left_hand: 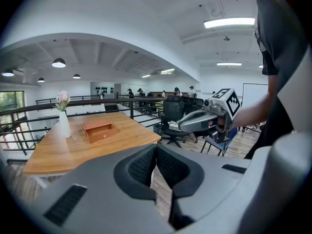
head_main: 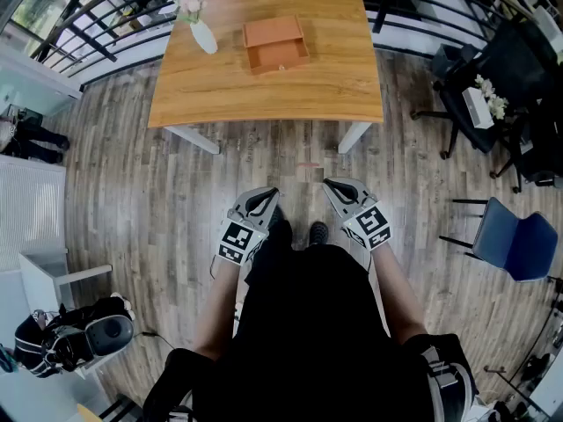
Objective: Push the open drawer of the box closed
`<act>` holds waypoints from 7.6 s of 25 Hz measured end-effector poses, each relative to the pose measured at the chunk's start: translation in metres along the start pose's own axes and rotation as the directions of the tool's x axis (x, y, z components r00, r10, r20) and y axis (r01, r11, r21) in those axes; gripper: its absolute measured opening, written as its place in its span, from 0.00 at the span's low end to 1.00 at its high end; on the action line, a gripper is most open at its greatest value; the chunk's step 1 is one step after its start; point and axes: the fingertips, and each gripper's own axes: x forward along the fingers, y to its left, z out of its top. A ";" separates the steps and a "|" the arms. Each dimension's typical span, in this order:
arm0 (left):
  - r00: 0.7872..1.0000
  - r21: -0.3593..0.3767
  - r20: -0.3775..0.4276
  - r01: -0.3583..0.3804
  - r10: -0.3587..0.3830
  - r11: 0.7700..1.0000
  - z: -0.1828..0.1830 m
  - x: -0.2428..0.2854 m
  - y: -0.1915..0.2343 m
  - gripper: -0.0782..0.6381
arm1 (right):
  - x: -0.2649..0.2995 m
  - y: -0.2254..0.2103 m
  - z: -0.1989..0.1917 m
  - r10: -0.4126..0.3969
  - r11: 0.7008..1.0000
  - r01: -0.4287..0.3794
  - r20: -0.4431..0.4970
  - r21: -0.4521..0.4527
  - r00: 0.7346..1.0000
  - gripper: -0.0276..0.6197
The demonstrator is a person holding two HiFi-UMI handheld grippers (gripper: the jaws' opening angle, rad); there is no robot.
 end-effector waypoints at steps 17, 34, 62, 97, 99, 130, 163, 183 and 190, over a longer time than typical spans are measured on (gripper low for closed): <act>0.999 0.018 0.030 -0.045 0.045 0.999 0.025 0.003 -0.017 0.14 | -0.020 -0.012 0.011 0.046 0.998 -0.046 0.019 -0.033 0.999 0.06; 0.998 0.017 0.045 -0.044 0.043 0.999 0.032 0.019 0.016 0.14 | 0.002 -0.043 0.017 0.037 0.999 -0.038 0.042 0.023 0.998 0.07; 0.967 0.096 0.042 0.245 -0.250 0.965 0.061 0.078 0.310 0.14 | 0.249 -0.125 0.097 -0.277 0.952 0.281 -0.045 0.118 0.960 0.07; 0.989 0.016 0.024 0.144 -0.144 0.989 0.108 0.186 0.413 0.14 | 0.358 -0.267 0.107 -0.147 0.982 0.159 -0.114 0.105 0.983 0.07; 0.991 0.039 0.020 0.135 -0.136 0.990 0.119 0.198 0.412 0.14 | 0.362 -0.283 0.102 -0.132 0.983 0.146 -0.128 0.108 0.983 0.07; 1.000 0.029 0.001 0.008 -0.008 1.000 0.125 0.237 0.448 0.14 | 0.439 -0.338 0.027 0.008 0.993 0.029 -0.304 0.117 0.953 0.07; 0.984 0.075 -0.083 0.161 -0.155 0.984 0.125 0.248 0.495 0.14 | 0.509 -0.375 -0.028 -0.140 0.950 0.248 -0.452 0.190 0.881 0.19; 0.988 0.048 -0.088 0.129 -0.124 0.990 0.116 0.242 0.512 0.14 | 0.525 -0.381 -0.044 -0.145 0.911 0.306 -0.479 0.278 0.866 0.19; 0.990 0.037 -0.090 0.117 -0.113 0.992 0.112 0.238 0.514 0.14 | 0.529 -0.382 -0.042 -0.151 0.900 0.319 -0.474 0.298 0.867 0.17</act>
